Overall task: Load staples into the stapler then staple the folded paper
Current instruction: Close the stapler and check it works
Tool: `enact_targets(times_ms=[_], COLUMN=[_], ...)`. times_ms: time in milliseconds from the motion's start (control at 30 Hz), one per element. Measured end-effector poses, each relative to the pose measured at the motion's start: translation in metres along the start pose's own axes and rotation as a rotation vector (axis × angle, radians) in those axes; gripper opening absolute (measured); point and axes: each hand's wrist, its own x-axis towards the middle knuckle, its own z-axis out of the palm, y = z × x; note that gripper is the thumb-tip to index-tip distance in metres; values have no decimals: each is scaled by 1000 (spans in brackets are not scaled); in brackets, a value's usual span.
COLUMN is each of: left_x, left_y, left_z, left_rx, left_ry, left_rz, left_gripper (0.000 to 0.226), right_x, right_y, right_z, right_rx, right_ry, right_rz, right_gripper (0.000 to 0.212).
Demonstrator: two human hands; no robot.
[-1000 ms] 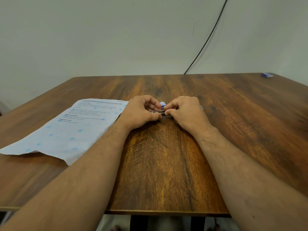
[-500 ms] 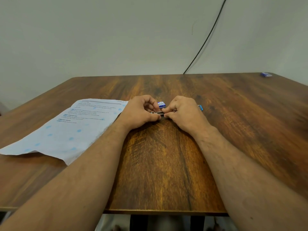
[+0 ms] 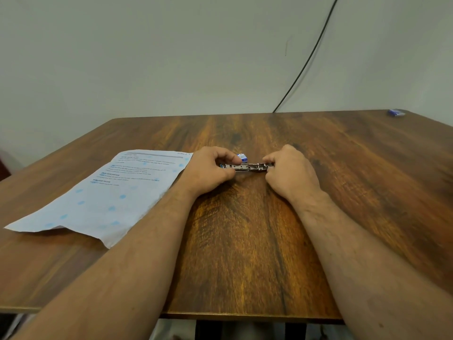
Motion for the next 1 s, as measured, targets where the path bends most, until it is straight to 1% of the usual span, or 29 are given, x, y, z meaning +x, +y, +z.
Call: enact_targets(times_ms=[167, 233, 333, 433, 533, 600, 700, 767, 833, 933, 967, 1000], left_x=[0, 1, 1, 2, 2, 1, 2, 1, 1, 1, 0, 0], left_y=[1, 2, 2, 0, -1, 0, 0, 0, 1, 0, 0, 1], left_z=[-1, 0, 0, -6, -10, -10, -10, -10, -10, -11, -11, -11], left_rx=[19, 54, 23, -76, -195, -238, -284, -299, -315, -362, -368, -367], left_ry=[-31, -33, 13, 82, 114, 115, 113, 108, 107, 116, 113, 109], left_rz=[4, -13, -13, -48, -92, -110, -119, -118, -117, -118, -113, -107], left_gripper=[27, 22, 12, 14, 15, 15, 15, 14, 14, 14, 14, 14], right_x=[1, 1, 1, 1, 1, 2, 6, 7, 8, 9, 9, 9], right_y=[0, 2, 2, 3, 3, 2, 1, 1, 2, 3, 3, 4], right_z=[1, 2, 2, 1, 0, 0, -1, -2, -1, -2, -3, -6], right_rx=[-19, 4, 92, 177, 325, 483, 718, 820, 899, 1049, 1092, 1129], right_ry=[-5, 12, 30, 88, 146, 174, 204, 226, 279, 323, 333, 338], right_rz=[28, 24, 35, 66, 153, 211, 297, 329, 332, 360, 376, 386], right_gripper=[26, 25, 25, 26, 32, 34, 29, 26, 34, 63, 68, 68])
